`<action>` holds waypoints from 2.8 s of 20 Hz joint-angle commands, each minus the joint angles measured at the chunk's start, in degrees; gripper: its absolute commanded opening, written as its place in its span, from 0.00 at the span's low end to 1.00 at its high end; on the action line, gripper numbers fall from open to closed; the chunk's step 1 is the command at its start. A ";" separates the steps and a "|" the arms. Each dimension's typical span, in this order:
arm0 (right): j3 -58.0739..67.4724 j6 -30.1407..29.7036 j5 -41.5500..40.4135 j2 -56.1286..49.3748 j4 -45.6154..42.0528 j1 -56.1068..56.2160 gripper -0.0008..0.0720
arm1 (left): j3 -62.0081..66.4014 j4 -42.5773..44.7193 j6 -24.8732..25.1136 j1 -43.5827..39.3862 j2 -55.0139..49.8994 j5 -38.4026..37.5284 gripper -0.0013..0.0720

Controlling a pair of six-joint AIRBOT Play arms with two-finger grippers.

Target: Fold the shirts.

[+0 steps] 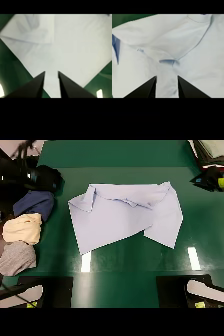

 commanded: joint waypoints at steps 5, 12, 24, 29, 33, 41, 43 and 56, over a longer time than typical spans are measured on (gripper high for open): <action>-10.78 -1.29 -2.99 6.21 -0.31 -2.36 0.43 | -40.09 -6.67 -4.17 0.85 17.18 8.55 0.61; -10.93 -1.27 -4.98 6.23 0.02 0.74 0.43 | -52.37 -8.70 -4.26 0.48 18.34 14.29 0.61; -10.93 -1.22 -4.81 6.27 0.15 1.07 0.43 | -53.99 -8.63 -7.34 -10.54 18.16 21.59 0.61; -10.93 -1.22 -4.17 6.27 0.15 1.07 0.43 | -55.39 -9.20 -8.63 -10.54 18.18 22.58 0.61; -10.93 -1.22 -4.17 6.27 0.13 1.07 0.43 | -55.78 -11.47 -8.59 -10.54 18.18 24.57 0.42; -13.31 -1.25 -2.29 6.23 -12.46 -0.87 0.43 | -43.39 -4.63 -7.23 -10.51 18.21 23.69 0.05; -18.27 -1.27 -2.93 6.12 -15.13 -4.09 0.44 | -36.30 5.14 -10.16 -10.51 18.21 20.37 0.05; -19.39 -8.79 -6.60 -15.02 -11.85 -5.25 0.55 | -25.11 11.98 -15.72 -10.51 18.18 18.84 0.05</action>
